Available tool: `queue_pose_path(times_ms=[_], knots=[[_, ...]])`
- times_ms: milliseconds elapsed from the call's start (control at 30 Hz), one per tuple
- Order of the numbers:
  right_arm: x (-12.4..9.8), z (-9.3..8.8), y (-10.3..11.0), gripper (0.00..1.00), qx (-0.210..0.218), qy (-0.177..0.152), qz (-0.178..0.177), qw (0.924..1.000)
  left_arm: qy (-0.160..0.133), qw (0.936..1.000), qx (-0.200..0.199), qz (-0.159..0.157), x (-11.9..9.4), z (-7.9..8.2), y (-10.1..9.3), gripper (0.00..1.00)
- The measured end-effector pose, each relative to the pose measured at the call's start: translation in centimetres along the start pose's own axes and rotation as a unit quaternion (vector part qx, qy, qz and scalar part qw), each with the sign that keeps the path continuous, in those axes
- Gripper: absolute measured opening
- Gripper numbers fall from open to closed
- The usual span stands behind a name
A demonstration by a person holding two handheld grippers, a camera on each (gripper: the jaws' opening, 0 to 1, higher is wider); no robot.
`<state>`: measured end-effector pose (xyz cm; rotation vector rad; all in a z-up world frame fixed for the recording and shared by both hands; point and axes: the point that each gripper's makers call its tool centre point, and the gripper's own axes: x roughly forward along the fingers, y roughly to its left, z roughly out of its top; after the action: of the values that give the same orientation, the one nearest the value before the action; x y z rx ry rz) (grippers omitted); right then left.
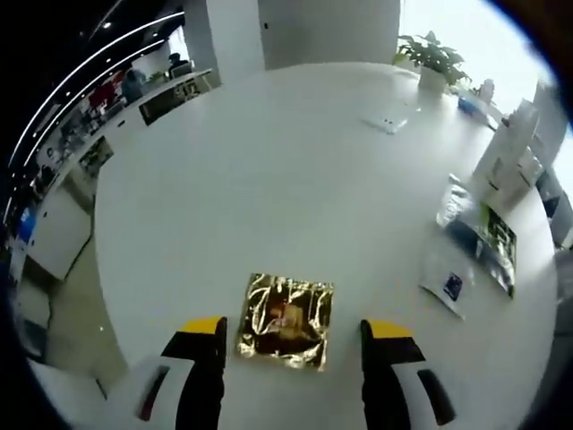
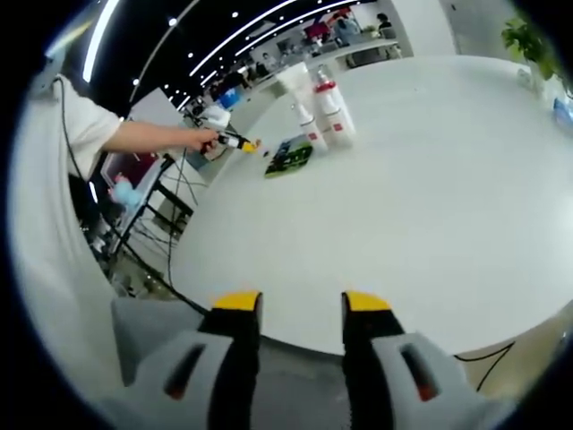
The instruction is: Arrange the skincare products in the storage area until every visible bottle or jar stands upright without overlapping.
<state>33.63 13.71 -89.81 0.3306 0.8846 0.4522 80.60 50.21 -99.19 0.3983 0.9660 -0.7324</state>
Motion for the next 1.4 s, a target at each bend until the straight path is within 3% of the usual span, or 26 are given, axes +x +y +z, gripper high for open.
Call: queue_pose_path(times_ms=[33, 333, 400, 800, 833, 900, 967, 1033, 1133, 1267, 1333, 1400], knots=[[0.0, 0.0, 0.0, 0.37, 0.0, 0.0, -0.001, 1.0, 0.0, 0.9999, -0.006, -0.013, 0.1, -0.1, -0.2, 0.6], [0.0, -0.2, -0.2, 0.35, 0.0, 0.004, -0.002, 1.0, -0.003, 0.9999, -0.002, -0.01, 0.0, 0.0, 0.9, 0.49], [0.0, -0.2, -0.2, 0.35, 0.0, 0.005, -0.002, 1.0, -0.005, 0.9999, -0.004, -0.008, -0.1, 0.1, 0.8, 0.41], [-0.1, -0.1, -0.3, 0.35, -0.004, -0.001, -0.004, 1.0, 0.019, 0.9997, -0.013, 0.008, -0.6, -0.6, -0.8, 0.4], [-0.1, 0.0, -0.3, 0.35, -0.004, -0.003, -0.004, 1.0, 0.019, 0.9997, -0.013, 0.007, -0.8, -0.7, -1.1, 0.34], [-0.1, 0.0, -0.3, 0.35, -0.006, -0.005, -0.003, 1.0, 0.016, 0.9998, -0.013, 0.002, -1.5, -0.5, -1.6, 0.06], [-0.1, 0.1, -0.2, 0.35, -0.008, -0.007, -0.002, 0.9999, 0.005, 0.9992, -0.034, 0.018, -2.0, -0.3, -1.7, 0.13], [-0.1, -0.1, 0.0, 0.35, -0.009, -0.004, 0.002, 1.0, 0.015, 0.9991, -0.04, 0.001, -2.1, -0.9, -2.5, 0.18], [-0.1, -0.2, 0.1, 0.35, -0.015, 0.0, 0.005, 0.9999, 0.04, 0.9986, 0.005, 0.033, -2.0, -1.9, -1.2, 0.28], [-0.1, -0.2, -0.1, 0.35, -0.017, -0.001, -0.001, 0.9999, 0.014, 0.9977, -0.004, 0.066, -2.4, -0.9, 0.7, 0.45], [-0.1, -0.1, -0.3, 0.35, -0.015, -0.004, -0.003, 0.9999, 0.015, 0.9977, -0.004, 0.066, -2.2, -0.6, 1.3, 0.53], [-0.1, -0.1, -0.4, 0.35, -0.012, -0.004, -0.006, 0.9999, 0.019, 0.9983, 0.0, 0.054, -2.0, -0.6, 1.1, 0.53]])
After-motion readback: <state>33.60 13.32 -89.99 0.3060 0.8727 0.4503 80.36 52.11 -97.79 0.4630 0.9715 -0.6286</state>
